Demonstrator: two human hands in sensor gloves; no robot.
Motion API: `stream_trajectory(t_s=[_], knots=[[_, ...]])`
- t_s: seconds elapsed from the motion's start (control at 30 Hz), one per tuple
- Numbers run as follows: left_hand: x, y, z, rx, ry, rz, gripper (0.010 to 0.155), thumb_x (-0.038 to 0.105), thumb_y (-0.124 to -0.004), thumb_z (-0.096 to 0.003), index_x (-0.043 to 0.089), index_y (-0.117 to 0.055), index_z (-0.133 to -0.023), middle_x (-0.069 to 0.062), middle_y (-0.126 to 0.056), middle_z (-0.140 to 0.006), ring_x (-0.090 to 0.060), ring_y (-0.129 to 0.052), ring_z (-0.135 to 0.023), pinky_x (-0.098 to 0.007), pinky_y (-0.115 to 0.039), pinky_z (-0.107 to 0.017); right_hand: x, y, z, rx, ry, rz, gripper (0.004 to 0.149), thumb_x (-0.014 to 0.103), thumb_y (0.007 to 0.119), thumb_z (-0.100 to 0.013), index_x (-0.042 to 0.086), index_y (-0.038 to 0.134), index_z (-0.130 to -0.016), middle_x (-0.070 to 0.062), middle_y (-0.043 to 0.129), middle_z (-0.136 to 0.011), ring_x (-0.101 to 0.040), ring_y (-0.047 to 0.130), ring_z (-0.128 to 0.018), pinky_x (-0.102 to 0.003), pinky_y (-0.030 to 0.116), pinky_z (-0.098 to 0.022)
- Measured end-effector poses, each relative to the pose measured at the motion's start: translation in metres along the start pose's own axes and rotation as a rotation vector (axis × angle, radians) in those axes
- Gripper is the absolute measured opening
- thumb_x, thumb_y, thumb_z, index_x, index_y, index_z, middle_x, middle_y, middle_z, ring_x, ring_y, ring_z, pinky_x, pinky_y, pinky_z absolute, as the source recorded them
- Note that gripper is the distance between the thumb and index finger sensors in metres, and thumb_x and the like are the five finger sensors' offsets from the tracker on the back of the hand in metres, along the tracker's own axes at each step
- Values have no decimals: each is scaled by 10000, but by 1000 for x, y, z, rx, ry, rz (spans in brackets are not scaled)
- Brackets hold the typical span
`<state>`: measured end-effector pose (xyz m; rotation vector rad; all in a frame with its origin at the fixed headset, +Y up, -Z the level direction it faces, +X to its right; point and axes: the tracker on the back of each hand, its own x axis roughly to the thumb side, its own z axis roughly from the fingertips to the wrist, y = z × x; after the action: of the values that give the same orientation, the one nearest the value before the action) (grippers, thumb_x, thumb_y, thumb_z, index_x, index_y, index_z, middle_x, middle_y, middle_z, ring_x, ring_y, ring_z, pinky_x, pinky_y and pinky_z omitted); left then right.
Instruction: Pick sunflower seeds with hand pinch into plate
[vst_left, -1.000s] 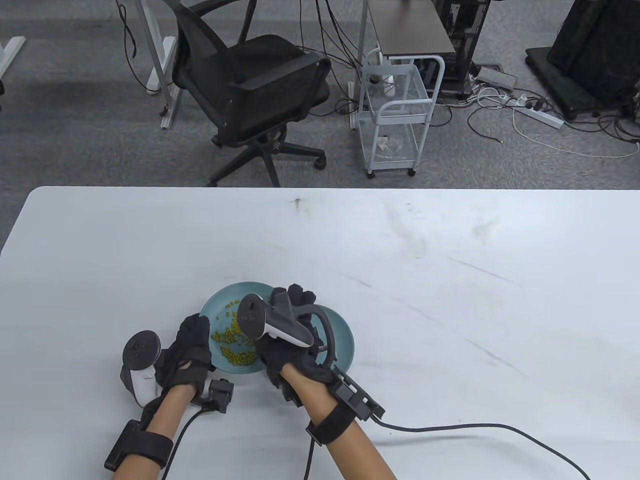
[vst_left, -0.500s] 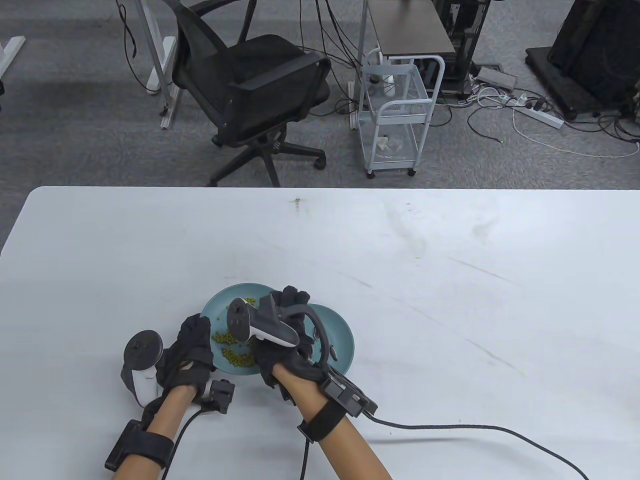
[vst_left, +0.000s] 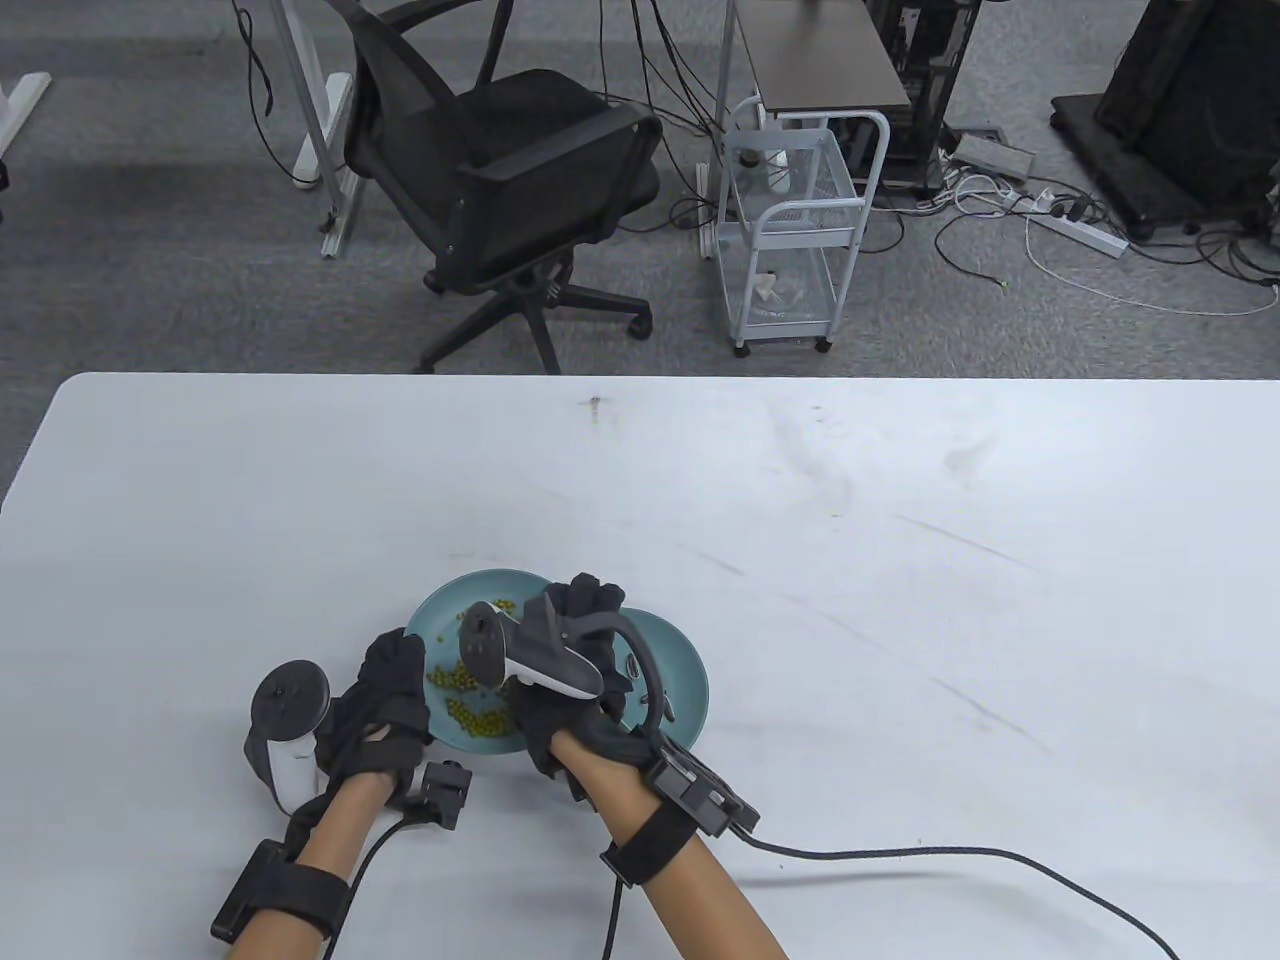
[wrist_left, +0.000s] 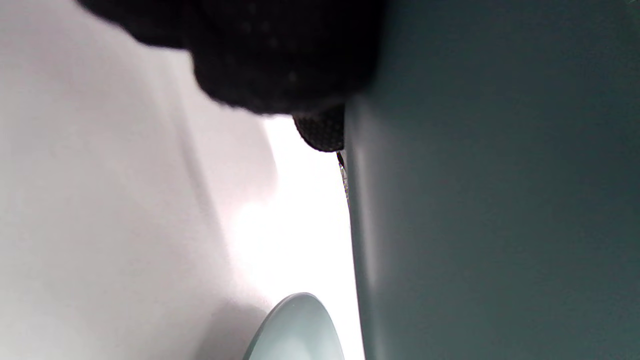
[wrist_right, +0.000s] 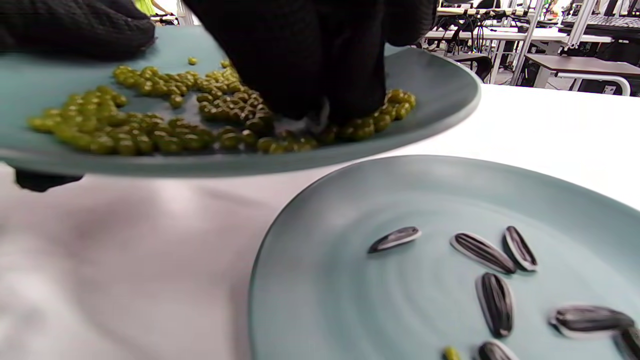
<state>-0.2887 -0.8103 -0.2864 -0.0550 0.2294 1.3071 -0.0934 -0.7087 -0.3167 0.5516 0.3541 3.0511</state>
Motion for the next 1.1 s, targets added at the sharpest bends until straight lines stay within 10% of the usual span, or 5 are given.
stream_trajectory(t_s=[0.37, 1.1], knots=[[-4, 8, -2, 39, 31, 18, 443, 412, -603, -623, 115, -552, -948, 27, -912, -756, -129, -972, -196, -329, -827, -218, -51, -35, 18, -162, 70, -203, 338, 184, 913, -536, -66, 910, -764, -344, 469, -1128, -667, 333, -1001, -800, 253, -661], [-5, 25, -4, 133, 85, -4, 447, 406, -568, -627, 97, -551, -949, 20, -846, -771, -155, -984, -365, -348, -817, -299, -129, 28, 8, -65, 274, -236, 339, 202, 905, -539, -46, 907, -770, -350, 460, -1124, -674, 336, -990, -798, 263, -654]])
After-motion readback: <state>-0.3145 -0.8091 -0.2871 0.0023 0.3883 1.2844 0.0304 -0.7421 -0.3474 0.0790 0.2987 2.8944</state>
